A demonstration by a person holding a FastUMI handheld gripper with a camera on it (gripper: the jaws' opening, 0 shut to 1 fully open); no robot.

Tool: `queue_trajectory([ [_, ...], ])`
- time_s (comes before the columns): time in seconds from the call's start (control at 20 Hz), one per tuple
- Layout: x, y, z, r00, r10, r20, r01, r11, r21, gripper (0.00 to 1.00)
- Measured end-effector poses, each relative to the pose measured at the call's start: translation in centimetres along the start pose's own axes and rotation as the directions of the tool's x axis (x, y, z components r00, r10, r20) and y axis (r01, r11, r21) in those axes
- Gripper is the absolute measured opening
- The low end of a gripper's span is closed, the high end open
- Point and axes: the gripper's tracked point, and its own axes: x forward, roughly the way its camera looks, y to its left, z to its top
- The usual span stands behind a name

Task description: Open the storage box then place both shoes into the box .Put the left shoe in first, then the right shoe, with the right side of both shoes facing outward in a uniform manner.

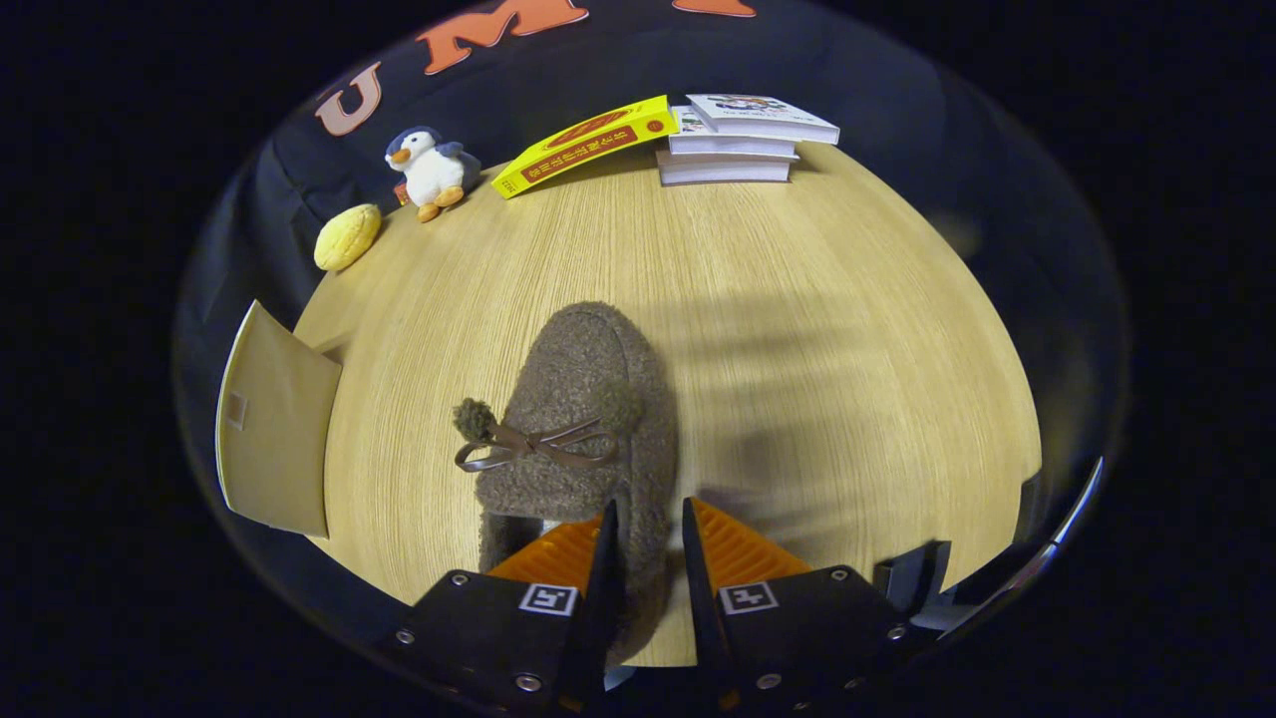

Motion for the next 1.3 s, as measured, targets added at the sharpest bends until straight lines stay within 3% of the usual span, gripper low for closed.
queue_trajectory([
  [0.05,0.3,0.0,-0.3,1.000,0.002,-0.010,-0.002,1.000,-0.005,0.28],
  [0.15,0.5,0.1,-0.2,1.000,0.010,-0.016,-0.010,1.000,0.004,0.19],
  [0.45,0.5,-0.1,0.0,0.999,0.047,-0.013,-0.046,0.997,0.063,0.05],
  [0.8,-3.7,2.4,2.6,0.997,0.038,0.069,-0.044,0.995,0.086,0.03],
  [1.3,-10.3,13.3,6.4,0.983,0.097,0.155,-0.108,0.992,0.064,0.03],
])
